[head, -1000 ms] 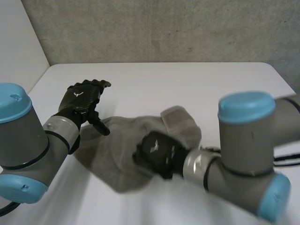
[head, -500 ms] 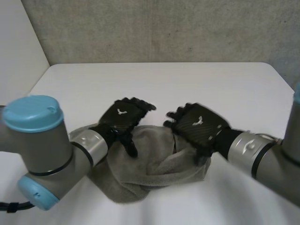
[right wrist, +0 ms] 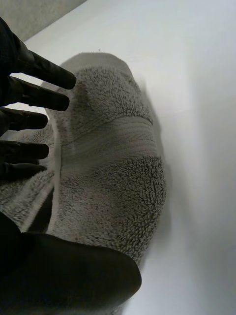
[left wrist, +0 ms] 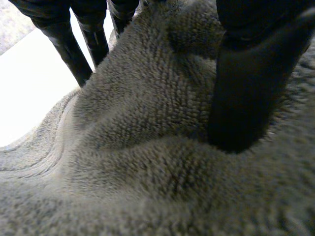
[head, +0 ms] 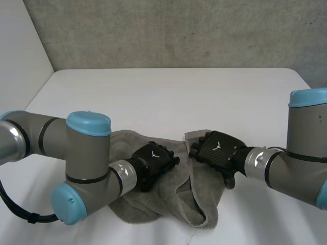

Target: Fold the towel.

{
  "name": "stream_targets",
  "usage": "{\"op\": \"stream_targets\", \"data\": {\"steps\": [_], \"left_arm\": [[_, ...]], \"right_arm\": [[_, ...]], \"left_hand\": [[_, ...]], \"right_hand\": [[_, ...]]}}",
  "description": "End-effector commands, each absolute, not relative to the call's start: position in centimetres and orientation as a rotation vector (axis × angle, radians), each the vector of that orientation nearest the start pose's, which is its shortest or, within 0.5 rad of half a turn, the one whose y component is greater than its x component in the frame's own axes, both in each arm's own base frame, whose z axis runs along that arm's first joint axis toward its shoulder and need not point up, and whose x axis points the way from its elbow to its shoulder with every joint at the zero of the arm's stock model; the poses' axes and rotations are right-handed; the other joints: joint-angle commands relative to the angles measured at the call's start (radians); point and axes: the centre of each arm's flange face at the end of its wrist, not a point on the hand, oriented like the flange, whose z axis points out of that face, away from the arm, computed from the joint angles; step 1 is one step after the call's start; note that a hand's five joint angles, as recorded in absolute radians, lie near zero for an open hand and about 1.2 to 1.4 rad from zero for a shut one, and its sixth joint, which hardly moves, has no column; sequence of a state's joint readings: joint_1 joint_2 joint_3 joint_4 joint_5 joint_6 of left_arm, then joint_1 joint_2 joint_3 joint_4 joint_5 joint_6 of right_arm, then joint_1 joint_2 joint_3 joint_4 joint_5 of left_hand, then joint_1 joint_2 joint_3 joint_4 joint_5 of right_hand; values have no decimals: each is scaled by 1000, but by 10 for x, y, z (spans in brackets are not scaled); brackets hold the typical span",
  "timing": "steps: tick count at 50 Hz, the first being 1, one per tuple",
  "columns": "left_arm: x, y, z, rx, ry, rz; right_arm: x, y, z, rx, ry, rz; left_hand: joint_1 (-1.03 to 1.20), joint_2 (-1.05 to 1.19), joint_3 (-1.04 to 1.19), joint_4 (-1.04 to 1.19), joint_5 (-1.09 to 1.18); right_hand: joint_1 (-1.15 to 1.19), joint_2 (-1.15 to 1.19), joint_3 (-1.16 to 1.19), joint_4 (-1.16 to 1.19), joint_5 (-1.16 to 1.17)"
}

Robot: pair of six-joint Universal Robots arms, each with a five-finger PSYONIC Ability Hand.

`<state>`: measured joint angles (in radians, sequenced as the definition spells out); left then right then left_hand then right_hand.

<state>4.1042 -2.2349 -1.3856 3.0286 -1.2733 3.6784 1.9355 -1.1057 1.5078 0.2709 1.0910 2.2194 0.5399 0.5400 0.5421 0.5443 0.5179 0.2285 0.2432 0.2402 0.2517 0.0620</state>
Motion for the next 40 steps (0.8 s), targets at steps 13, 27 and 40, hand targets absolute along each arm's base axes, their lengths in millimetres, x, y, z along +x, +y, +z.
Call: {"op": "stream_targets", "data": {"steps": [13,27,40], "left_arm": [[-340,-212,156,1802,2358,-1719],[-329,-246,236,1470,2348,-2097],[-257,-350,404,-55,1832,-3053]], "right_arm": [[281,-238,149,-1848,1872,-1332],[291,-261,227,-1675,1787,-1674],[277,-317,434,-548,974,-2614]], "left_hand": [[531,531,529,526,378],[841,841,839,837,689],[856,856,854,852,704]], "right_hand": [[929,915,918,906,921],[1168,1153,1156,1145,1160],[1168,1153,1156,1145,1160]]}}
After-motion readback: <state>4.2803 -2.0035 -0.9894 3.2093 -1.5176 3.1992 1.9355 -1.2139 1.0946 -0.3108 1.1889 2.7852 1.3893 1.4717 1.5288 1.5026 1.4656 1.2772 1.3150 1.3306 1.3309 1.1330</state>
